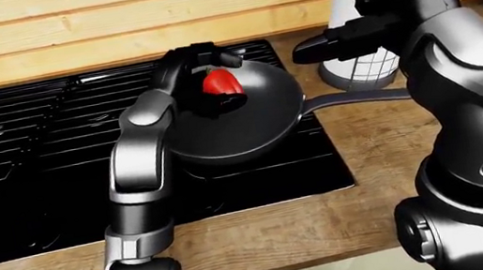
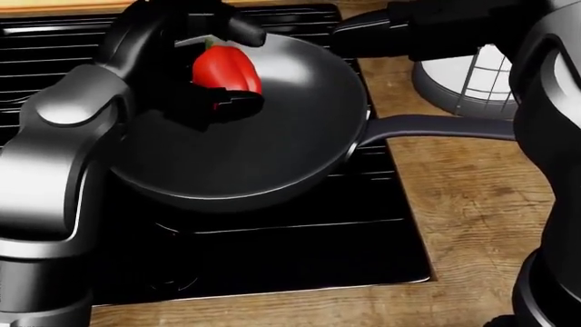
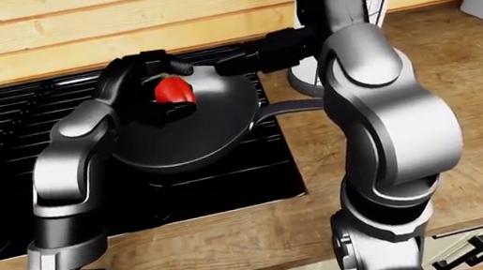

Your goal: Pick the bell pepper from the plate and place it in the pan.

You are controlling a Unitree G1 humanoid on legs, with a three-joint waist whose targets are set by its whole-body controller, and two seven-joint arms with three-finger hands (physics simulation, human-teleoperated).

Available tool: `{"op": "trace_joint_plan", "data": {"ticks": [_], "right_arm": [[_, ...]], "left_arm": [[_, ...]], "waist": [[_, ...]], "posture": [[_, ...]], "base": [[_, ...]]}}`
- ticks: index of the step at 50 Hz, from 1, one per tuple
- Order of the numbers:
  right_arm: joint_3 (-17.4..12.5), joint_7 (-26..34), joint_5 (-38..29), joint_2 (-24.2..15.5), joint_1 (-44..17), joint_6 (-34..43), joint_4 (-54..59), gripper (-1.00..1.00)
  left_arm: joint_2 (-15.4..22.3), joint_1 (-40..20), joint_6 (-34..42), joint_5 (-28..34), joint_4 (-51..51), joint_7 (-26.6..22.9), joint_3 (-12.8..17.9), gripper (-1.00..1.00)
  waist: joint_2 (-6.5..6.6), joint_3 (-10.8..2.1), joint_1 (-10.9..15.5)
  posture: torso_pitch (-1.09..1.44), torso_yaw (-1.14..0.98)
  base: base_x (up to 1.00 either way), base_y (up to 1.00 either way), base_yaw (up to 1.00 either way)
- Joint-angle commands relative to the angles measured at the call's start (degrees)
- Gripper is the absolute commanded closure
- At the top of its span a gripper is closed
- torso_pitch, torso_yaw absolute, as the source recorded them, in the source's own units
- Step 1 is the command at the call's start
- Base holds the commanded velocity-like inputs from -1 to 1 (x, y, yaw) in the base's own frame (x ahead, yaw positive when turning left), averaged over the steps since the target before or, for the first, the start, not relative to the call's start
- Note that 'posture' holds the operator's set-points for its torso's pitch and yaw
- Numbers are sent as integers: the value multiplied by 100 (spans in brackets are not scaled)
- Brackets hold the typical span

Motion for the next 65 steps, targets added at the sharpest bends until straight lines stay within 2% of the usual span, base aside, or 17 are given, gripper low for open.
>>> {"op": "trace_joint_plan", "data": {"ticks": [1,12,18,34,37,42,47,50,51,60,65], "right_arm": [[-29,-14,-19,-42,-167,-183,-97,-100],[-28,-25,-18,-46,-189,-159,-82,-100],[-27,-19,-19,-52,-168,-170,-94,-100],[-8,-18,-46,-29,-159,-167,-108,-100],[0,-14,-51,-23,-137,-188,-105,-100],[-8,-8,-54,-29,-168,-172,-94,-100],[-12,-2,-55,-33,-160,-197,-69,-100],[-15,-3,-55,-32,-156,-186,-84,-100],[-11,-8,-57,-29,-164,-171,-90,-100],[-34,-4,-49,-41,-148,-195,-68,-100],[-33,3,-42,-52,-112,-248,-38,-100]], "left_arm": [[-13,-94,-200,-4,-206,35,66,17],[-2,-12,-143,29,-367,-7,63,6],[15,139,-125,78,-493,-98,35,-11],[-40,305,-111,213,-558,-248,34,-15],[-39,309,-106,207,-572,-245,45,-40],[-46,303,-91,200,-587,-236,42,-53],[-38,276,-45,186,-623,-228,57,-56],[-25,191,-7,132,-603,-177,100,-67],[-10,151,39,120,-629,-178,97,-82],[78,-101,192,19,-630,-148,133,-80],[152,-256,248,-49,-592,-99,189,-94]], "waist": [[-49,-114,-3],[-42,-121,-6],[-29,-131,-9],[36,-164,-20],[34,-160,-23],[23,-157,-29],[19,-154,-31],[16,-148,-31],[13,-146,-29],[-40,-99,-19],[-71,-85,-15]], "posture": [[0,0],[0,0],[0,0],[0,0],[0,0],[0,0],[0,0],[0,0],[0,0],[0,0],[0,0]], "base": [[0,0,0],[0,0,0],[0,0,0],[0,0,0],[0,0,0],[0,0,0],[0,0,0],[0,0,0],[0,0,0],[0,0,0],[0,0,0]]}}
